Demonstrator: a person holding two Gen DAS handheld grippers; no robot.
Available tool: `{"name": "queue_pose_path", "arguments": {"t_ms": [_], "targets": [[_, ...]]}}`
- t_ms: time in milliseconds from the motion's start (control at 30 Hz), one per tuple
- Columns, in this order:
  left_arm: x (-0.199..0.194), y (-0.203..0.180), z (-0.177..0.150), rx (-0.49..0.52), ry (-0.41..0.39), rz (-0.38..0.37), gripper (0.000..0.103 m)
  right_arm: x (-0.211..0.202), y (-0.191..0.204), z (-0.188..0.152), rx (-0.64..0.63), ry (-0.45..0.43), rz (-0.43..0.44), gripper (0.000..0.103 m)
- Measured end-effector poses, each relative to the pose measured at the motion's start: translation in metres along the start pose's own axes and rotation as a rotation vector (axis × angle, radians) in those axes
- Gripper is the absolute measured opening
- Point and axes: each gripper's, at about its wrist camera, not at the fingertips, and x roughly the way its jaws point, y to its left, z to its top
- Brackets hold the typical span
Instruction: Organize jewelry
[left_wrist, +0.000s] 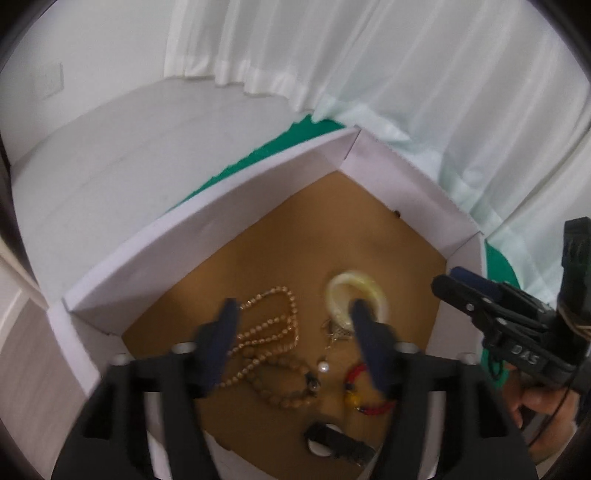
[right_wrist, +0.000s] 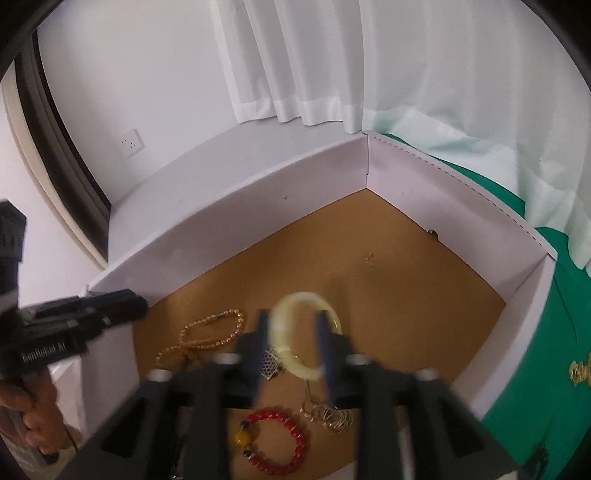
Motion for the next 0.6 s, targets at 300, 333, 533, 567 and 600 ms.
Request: {"name": "queue_pose_path", "arguments": {"t_ms": [300, 333, 533, 567, 600], "targets": [[-0.073, -0.111, -0.049, 0.231, -0.084, -0.171, 0.084, -0.101, -0.053, -0.066, 0.008, -0.129, -0.144, 0.064], [-0.076, -0.122, -0.053, 0.252, -0.083, -0.191, 0.086, -0.108, -0.060, -0.076, 0.013, -0.129, -0.168, 0.064], [-0.078, -0.214, -0.114, 0.395, -0.027, -0.358, 0.099, -0.158, -0.148, -0.187, 0.147, -0.080, -0.404, 0.064], [-0.070, -0.230, -0.126, 0.424, -0.016, -0.362, 0.100, -0.165, -0.161, -0.204, 0.169, -0.070, -0.442, 0.064], [-0.056, -0.247, -0.141, 0.453, 0.002, -0.352, 0.100, -0.170, -0.172, -0.219, 0.185, -0.061, -0.480, 0.064]]}}
